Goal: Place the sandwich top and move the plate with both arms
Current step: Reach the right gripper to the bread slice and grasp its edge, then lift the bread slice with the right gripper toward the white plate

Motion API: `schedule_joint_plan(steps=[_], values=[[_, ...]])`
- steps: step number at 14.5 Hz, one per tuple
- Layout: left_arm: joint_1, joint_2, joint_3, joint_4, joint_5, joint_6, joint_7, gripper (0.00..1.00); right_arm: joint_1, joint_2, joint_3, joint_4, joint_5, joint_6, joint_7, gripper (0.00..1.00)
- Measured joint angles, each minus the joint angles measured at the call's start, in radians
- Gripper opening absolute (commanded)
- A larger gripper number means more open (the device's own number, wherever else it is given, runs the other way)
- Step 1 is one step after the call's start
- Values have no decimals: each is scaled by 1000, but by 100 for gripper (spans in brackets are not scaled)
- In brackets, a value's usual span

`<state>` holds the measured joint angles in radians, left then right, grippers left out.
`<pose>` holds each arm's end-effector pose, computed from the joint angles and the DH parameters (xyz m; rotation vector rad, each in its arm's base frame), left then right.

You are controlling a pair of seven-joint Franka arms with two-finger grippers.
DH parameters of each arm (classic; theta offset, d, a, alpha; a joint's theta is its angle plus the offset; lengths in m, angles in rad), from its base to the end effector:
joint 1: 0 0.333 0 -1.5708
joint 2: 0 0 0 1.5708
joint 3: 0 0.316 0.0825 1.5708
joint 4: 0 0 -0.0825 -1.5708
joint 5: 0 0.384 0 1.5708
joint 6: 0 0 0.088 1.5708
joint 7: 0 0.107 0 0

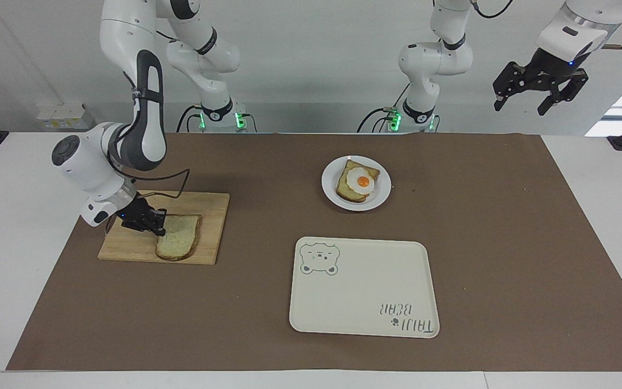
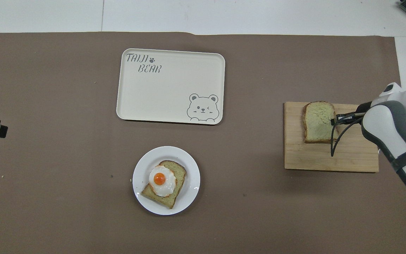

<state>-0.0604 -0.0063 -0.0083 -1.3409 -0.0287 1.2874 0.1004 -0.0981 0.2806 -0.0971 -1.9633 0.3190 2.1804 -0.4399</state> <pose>0.5159 -0.0392 0.7086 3.1002 -0.2743 -0.0728 0.5919 -0.1029 0.3285 -2.9047 -0.0816 -0.0217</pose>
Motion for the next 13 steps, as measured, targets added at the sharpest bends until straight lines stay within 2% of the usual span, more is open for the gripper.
schedule_joint_plan(steps=[5, 9, 13], values=[[0, 0, 0, 0, 0, 0, 0, 100, -1, -34, -2, 78, 12, -223, 0, 0], [0, 0, 0, 0, 0, 0, 0, 100, 0, -65, 2, 91, 123, -364, 0, 0], [0, 0, 0, 0, 0, 0, 0, 100, 25, -73, 22, 91, 198, -430, 0, 0]])
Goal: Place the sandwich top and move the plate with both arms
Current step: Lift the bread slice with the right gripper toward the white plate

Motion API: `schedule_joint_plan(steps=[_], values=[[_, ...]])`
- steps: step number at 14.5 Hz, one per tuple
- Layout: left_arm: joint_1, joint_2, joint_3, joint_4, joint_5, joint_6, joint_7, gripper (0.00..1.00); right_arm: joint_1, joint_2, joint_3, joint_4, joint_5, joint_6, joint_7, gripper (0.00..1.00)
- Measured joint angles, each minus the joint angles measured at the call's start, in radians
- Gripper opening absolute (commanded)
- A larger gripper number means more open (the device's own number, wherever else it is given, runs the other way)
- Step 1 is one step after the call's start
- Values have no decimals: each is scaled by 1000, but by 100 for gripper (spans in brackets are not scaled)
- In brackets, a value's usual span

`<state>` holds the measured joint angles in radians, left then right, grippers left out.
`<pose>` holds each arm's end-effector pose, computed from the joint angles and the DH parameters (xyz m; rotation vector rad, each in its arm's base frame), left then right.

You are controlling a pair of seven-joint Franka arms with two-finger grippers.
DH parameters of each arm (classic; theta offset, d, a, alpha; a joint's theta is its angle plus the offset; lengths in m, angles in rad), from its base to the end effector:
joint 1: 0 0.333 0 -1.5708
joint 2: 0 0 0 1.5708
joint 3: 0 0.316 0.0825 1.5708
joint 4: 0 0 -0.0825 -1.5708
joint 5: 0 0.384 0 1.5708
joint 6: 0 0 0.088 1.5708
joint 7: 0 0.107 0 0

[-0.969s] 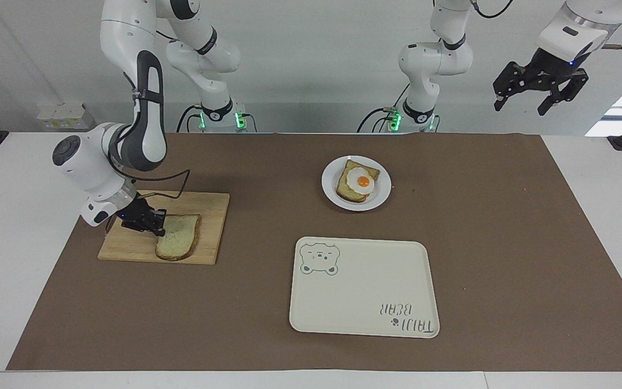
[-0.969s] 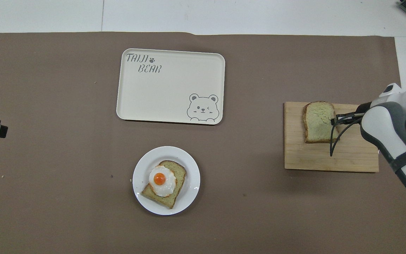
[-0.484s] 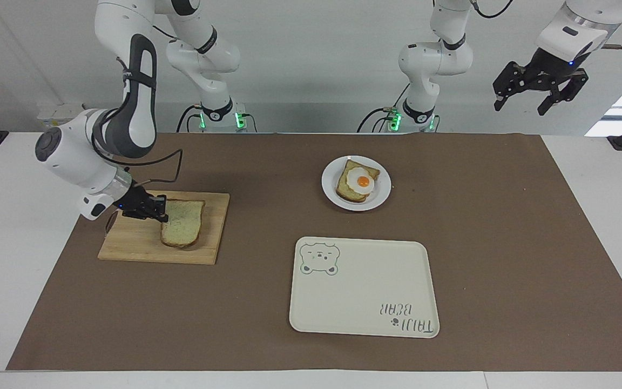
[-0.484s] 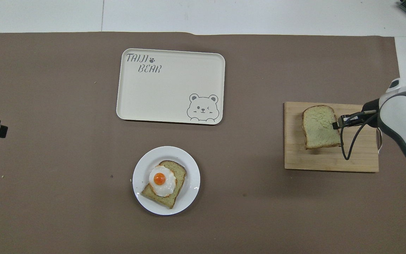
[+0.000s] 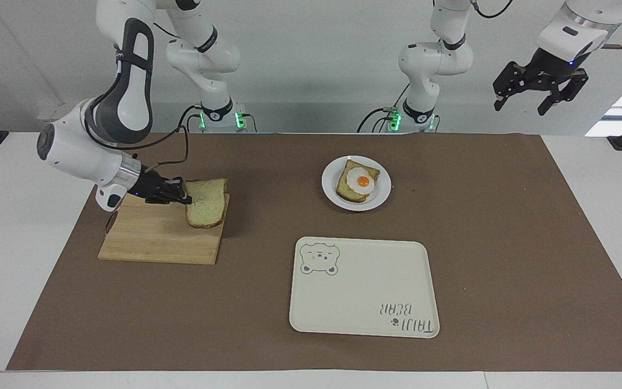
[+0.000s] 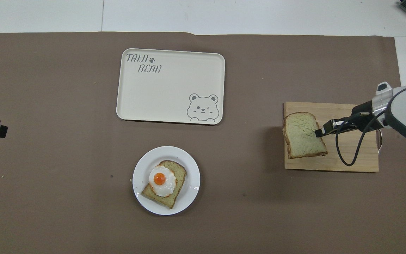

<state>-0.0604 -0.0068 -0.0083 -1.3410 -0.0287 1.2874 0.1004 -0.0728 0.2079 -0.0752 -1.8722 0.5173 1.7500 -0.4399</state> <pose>0.5157 -0.0392 0.7088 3.1002 -0.2743 -0.0722 0.5761 -0.0393 0.3901 -2.5829 -0.1434 0.2257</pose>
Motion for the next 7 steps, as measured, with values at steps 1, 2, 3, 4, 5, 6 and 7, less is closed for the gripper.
schedule_joint_plan(steps=[1, 2, 3, 4, 5, 6, 7], values=[[0, 0, 0, 0, 0, 0, 0, 100, 14, 0, 1, 0, 13, -1, 0, 0], [0, 0, 0, 0, 0, 0, 0, 100, 29, 0, 2, 0, 26, -2, 0, 0], [0, 0, 0, 0, 0, 0, 0, 100, 47, 0, 2, 0, 38, -3, 1, 0], [0, 0, 0, 0, 0, 0, 0, 100, 70, 0, 3, -1, 47, -4, 12, 0], [0, 0, 0, 0, 0, 0, 0, 100, 99, 0, 3, -1, 50, -4, 43, 0], [0, 0, 0, 0, 0, 0, 0, 100, 133, 0, 3, -1, 50, -3, 82, 0], [0, 0, 0, 0, 0, 0, 0, 100, 170, 0, 4, -1, 51, 1, 119, 0]])
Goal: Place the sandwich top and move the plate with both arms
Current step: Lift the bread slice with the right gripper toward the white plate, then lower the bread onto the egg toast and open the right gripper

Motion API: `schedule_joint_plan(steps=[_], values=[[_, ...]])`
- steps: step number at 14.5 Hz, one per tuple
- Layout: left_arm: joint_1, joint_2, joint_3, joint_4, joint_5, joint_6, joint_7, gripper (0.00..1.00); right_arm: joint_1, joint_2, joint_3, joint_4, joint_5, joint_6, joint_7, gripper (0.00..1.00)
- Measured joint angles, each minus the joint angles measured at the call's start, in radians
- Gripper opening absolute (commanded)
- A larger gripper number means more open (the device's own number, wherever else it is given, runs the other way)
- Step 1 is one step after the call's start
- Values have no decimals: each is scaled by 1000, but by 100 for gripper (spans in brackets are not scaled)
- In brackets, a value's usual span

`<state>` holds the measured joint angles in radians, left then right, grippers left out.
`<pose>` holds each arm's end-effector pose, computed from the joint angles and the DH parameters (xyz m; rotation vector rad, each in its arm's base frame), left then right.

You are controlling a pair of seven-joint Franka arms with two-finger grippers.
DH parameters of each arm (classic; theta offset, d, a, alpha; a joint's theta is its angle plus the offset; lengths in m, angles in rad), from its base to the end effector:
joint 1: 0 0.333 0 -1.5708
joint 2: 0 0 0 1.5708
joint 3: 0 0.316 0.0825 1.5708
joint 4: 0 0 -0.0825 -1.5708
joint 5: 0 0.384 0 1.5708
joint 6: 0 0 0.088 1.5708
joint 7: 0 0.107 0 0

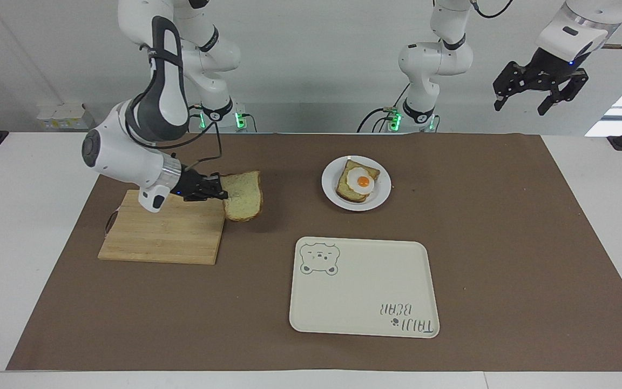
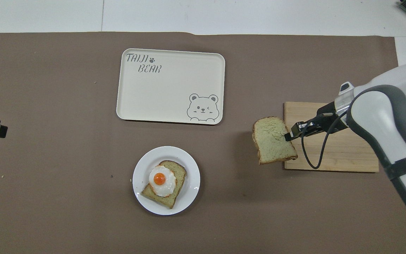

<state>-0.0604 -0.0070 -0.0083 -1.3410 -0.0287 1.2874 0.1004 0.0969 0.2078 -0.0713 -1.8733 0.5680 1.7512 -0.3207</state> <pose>0.5157 -0.0392 0.7089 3.1003 -0.2743 -0.0718 0.5752 0.0646 0.3917 -2.5543 -0.1872 0.3154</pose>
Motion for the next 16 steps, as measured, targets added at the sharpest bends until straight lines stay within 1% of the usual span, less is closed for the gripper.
schedule_joint_plan(steps=[4, 9, 14, 16], values=[[0, 0, 0, 0, 0, 0, 0, 100, 139, -1, 2, 0, 0, 61, 149, 0], [0, 0, 0, 0, 0, 0, 0, 100, 336, -5, 5, -11, 0, 227, 395, 0], [0, 0, 0, 0, 0, 0, 0, 100, 508, -6, 6, -26, 1, 366, 610, 0], [0, 0, 0, 0, 0, 0, 0, 100, 560, -7, 6, -40, 1, 395, 660, 0]])
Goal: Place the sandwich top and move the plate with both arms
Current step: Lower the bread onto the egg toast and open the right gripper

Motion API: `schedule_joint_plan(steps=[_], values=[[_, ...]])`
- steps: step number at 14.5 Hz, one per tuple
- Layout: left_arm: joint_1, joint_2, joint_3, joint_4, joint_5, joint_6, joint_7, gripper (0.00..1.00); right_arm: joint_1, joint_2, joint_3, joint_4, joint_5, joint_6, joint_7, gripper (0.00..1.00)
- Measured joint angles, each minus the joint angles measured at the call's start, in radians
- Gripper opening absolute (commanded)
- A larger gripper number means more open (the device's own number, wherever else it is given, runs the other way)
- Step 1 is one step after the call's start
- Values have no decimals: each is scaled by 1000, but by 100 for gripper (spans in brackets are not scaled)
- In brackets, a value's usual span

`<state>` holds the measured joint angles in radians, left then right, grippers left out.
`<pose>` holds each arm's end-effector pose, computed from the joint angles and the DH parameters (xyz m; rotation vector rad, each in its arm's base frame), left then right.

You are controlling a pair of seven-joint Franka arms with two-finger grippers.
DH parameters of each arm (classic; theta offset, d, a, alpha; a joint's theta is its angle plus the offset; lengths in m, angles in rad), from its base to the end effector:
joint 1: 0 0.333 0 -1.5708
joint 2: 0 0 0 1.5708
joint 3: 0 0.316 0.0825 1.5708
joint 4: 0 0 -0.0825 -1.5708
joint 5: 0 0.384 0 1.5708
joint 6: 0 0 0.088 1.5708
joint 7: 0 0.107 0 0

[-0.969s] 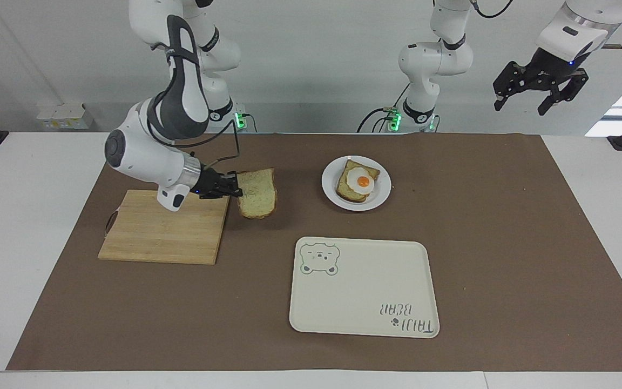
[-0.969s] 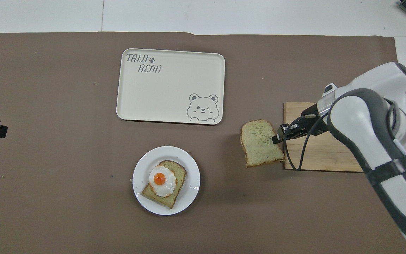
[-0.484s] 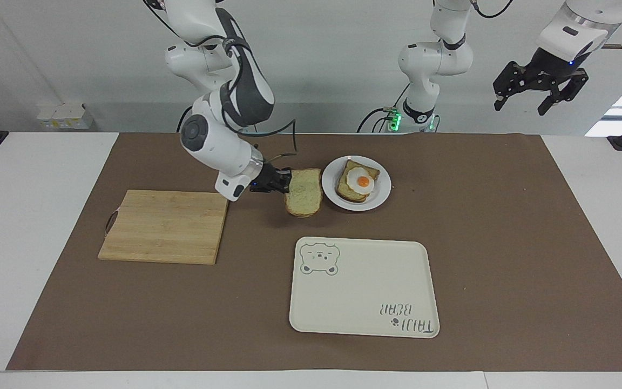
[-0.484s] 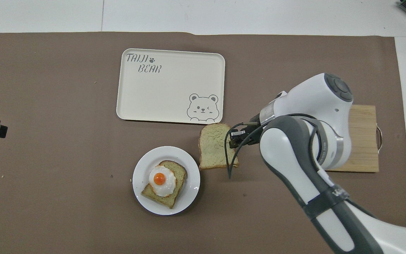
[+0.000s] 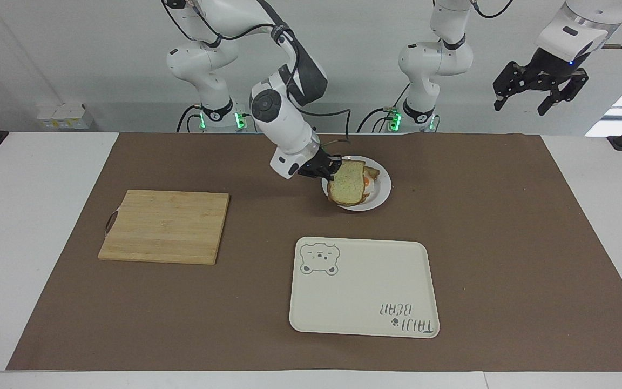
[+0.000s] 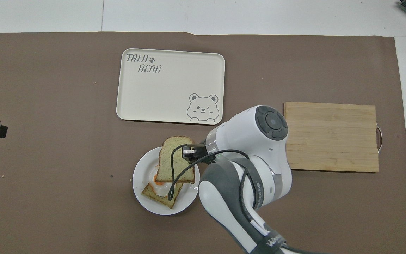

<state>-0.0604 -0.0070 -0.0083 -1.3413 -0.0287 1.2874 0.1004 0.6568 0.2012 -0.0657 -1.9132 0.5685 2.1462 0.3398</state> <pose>0.5157 -0.0392 0.7088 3.1002 -0.2743 -0.0723 0.4930 0.3601 0.3996 -2.6977 0.0733 0.2478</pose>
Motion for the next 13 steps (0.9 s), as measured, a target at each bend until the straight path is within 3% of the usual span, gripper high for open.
schedule_joint_plan(steps=[6, 13], values=[[0, 0, 0, 0, 0, 0, 0, 100, 96, 6, 0, -94, 0, 113, 11, 0], [0, 0, 0, 0, 0, 0, 0, 100, 113, 33, -2, -116, 2, 186, 11, 0]])
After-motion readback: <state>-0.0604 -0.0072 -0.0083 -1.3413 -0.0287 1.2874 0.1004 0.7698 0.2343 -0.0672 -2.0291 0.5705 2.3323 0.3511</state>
